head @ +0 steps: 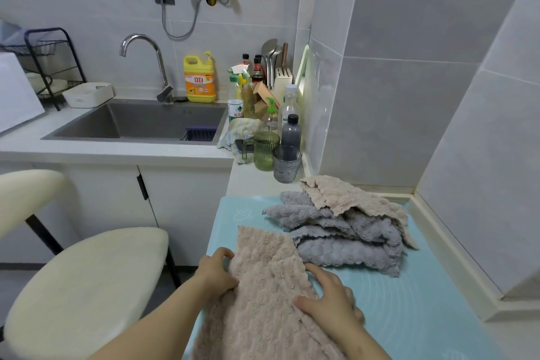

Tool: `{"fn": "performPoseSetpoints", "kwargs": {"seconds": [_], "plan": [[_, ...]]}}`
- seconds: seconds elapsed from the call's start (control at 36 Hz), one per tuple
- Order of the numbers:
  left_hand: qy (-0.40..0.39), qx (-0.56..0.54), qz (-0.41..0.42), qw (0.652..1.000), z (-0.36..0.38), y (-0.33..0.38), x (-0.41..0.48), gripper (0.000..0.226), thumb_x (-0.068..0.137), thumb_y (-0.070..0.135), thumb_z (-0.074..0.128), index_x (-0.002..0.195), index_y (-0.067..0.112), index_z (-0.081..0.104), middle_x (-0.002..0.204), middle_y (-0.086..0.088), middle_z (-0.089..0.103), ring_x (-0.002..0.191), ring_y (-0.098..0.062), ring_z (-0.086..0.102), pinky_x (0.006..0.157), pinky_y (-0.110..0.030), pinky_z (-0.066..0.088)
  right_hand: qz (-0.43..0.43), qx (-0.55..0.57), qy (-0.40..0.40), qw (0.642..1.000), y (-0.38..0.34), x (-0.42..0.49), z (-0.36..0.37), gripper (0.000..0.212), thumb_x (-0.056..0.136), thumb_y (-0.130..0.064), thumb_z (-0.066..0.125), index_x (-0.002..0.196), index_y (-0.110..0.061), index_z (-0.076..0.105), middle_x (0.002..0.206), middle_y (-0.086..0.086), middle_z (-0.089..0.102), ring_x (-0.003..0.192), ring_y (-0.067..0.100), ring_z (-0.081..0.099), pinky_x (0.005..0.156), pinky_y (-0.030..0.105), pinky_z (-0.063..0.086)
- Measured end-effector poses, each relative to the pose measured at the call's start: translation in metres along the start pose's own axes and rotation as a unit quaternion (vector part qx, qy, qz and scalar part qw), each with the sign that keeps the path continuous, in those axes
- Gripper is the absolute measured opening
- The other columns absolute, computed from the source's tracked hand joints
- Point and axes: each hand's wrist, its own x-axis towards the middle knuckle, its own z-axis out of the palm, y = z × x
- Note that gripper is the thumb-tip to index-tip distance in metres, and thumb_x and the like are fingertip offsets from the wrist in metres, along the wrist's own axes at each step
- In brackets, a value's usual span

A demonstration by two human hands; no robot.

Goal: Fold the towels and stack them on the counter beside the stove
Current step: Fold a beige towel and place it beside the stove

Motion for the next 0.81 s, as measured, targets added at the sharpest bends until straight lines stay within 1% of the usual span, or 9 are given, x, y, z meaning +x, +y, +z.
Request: {"fn": "performPoseSetpoints", "kwargs": {"seconds": [0.08,0.17,0.22,0.28,0.36,0.47,0.53,0.61,0.81], "plan": [[-0.004,0.003,-0.001,1.0,0.0,0.001,-0.001,0.045,0.085,0.014,0.061,0.121,0.029,0.038,0.118,-0.008,0.037,0.104,-0.026,0.05,0.086,-0.028,0.049,-0.005,-0.005,0.005,1.0,-0.001,-0.002,-0.004,0.045,0.081,-0.035,0.063,0.121,-0.047,0.046,0.127,-0.014,0.041,0.104,0.01,0.03,0.084,0.025,0.021],[-0.005,0.007,0.002,1.0,0.0,0.001,-0.001,0.046,0.086,0.015,0.061,0.123,0.029,0.038,0.12,-0.009,0.037,0.104,-0.025,0.05,0.088,-0.028,0.048,0.005,-0.009,0.008,1.0,-0.003,-0.004,-0.005,0.02,0.081,-0.036,0.062,0.092,-0.048,0.052,0.116,-0.015,0.047,0.104,0.01,0.035,0.081,0.026,0.023],[-0.005,0.013,0.005,1.0,-0.001,0.001,-0.002,0.046,0.086,0.016,0.061,0.124,0.028,0.038,0.12,-0.009,0.038,0.104,-0.025,0.05,0.088,-0.028,0.048,0.014,-0.014,0.002,1.0,-0.004,-0.004,-0.004,0.016,0.081,-0.039,0.061,0.079,-0.049,0.049,0.113,-0.016,0.049,0.105,0.01,0.038,0.08,0.027,0.026],[-0.006,0.016,0.005,1.0,-0.001,0.001,-0.003,0.047,0.086,0.017,0.061,0.126,0.028,0.038,0.121,-0.009,0.038,0.105,-0.025,0.05,0.09,-0.029,0.048,0.012,-0.004,0.005,1.0,-0.003,-0.001,-0.004,0.012,0.083,-0.039,0.06,0.089,-0.045,0.052,0.113,-0.014,0.049,0.104,0.01,0.038,0.079,0.026,0.026],[-0.003,0.022,0.008,1.0,-0.002,0.001,-0.004,0.052,0.086,0.02,0.062,0.13,0.026,0.036,0.121,-0.01,0.04,0.102,-0.024,0.05,0.084,-0.027,0.047,0.011,-0.004,0.015,1.0,-0.002,0.001,-0.004,0.022,0.088,-0.036,0.056,0.11,-0.035,0.057,0.109,-0.012,0.047,0.101,0.01,0.037,0.078,0.021,0.023],[0.0,0.037,0.019,0.999,-0.003,0.002,-0.006,0.059,0.086,0.024,0.062,0.136,0.025,0.031,0.124,-0.011,0.039,0.099,-0.02,0.049,0.08,-0.024,0.042,0.035,0.009,0.032,0.999,-0.002,0.002,-0.002,0.002,0.09,-0.036,0.055,0.088,-0.037,0.056,0.109,-0.012,0.055,0.107,0.013,0.049,0.078,0.025,0.029],[-0.006,0.044,0.016,0.999,-0.004,0.003,-0.008,0.059,0.087,0.024,0.061,0.137,0.025,0.03,0.125,-0.011,0.039,0.1,-0.021,0.049,0.081,-0.023,0.042,0.045,0.045,0.031,0.998,0.0,0.005,-0.002,0.011,0.087,-0.035,0.058,0.077,-0.037,0.057,0.095,-0.012,0.061,0.096,0.015,0.056,0.079,0.029,0.04],[-0.012,0.05,0.009,0.999,-0.004,0.005,-0.009,0.06,0.087,0.023,0.061,0.138,0.026,0.03,0.126,-0.011,0.038,0.105,-0.024,0.05,0.085,-0.027,0.044,0.059,0.13,0.036,0.989,0.001,0.009,-0.006,0.005,0.086,-0.025,0.062,0.089,-0.025,0.066,0.089,-0.004,0.066,0.085,0.019,0.061,0.082,0.032,0.047],[-0.044,0.07,-0.038,0.996,-0.015,0.025,-0.007,0.065,0.083,0.021,0.063,0.138,0.023,0.029,0.115,-0.006,0.039,0.101,-0.021,0.05,0.086,-0.028,0.048,0.073,0.242,0.102,0.962,-0.013,0.024,-0.034,0.021,0.084,0.002,0.055,0.078,-0.017,0.061,0.074,0.001,0.058,0.062,0.017,0.049,0.055,0.024,0.035]]}}
